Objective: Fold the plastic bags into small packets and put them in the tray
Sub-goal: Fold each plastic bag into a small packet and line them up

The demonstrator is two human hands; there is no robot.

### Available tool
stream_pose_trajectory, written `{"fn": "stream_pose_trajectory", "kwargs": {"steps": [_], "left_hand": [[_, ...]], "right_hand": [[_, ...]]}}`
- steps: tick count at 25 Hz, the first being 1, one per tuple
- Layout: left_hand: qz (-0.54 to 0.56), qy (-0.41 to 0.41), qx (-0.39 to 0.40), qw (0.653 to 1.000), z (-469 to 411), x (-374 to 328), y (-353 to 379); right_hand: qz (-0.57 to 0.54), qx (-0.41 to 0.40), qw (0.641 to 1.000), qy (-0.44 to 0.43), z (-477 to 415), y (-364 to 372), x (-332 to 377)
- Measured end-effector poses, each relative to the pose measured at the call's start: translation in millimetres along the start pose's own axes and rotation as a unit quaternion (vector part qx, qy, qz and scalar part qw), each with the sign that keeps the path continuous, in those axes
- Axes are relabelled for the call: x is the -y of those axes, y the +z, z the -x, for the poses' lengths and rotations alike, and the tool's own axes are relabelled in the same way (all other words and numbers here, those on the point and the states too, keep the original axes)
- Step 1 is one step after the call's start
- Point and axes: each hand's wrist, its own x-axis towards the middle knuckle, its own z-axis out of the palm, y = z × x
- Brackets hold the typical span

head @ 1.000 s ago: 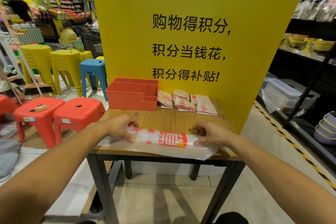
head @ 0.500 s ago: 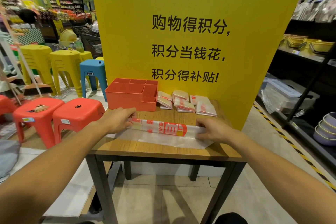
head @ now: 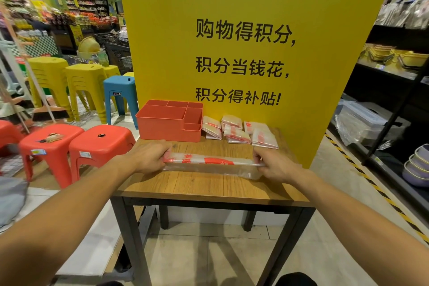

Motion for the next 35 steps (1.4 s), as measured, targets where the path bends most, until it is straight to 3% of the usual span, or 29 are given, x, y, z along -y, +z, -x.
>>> {"fn": "stream_pose_trajectory", "kwargs": {"steps": [6, 11, 15, 18, 21, 24, 28, 31, 33, 35], "left_hand": [[0.131, -0.042, 0.069, 0.988, -2, -2, -9], [0.193, -0.027, -0.029, 0.980, -2, 7, -9], [0.070, 0.003, -0.097, 0.993, 2, 14, -12], [-0.084, 0.039, -0.125, 0.988, 13, 18, -13], [-0.132, 0.043, -0.080, 0.987, 25, 18, 3], [-0.059, 0.007, -0.004, 0.998, 36, 10, 15], [-0.017, -0.017, -0.012, 1.000, 37, -3, 25], [0.024, 0.027, -0.018, 0.999, 19, -47, 41], [0.017, 0.048, 0.004, 0.999, 3, -77, 52], [0.002, 0.045, 0.045, 0.998, -10, -89, 61]], "right_hand": [[0.021, -0.015, 1.000, -0.001, -2, -3, -10], [-0.014, -0.034, 0.999, -0.035, 4, -3, -12], [-0.004, -0.046, 0.999, -0.011, 4, -4, -18], [0.130, -0.060, 0.989, -0.032, 6, -4, -19], [0.205, -0.078, 0.975, -0.042, 15, 12, -22], [0.192, -0.055, 0.979, -0.041, 26, 29, -28], [0.145, -0.021, 0.988, -0.054, 34, 27, -33], [0.128, 0.013, 0.991, -0.047, 36, 24, -31], [0.132, 0.035, 0.990, -0.042, 39, 20, -26], [0.130, 0.005, 0.991, -0.029, 43, 20, -18]]}}
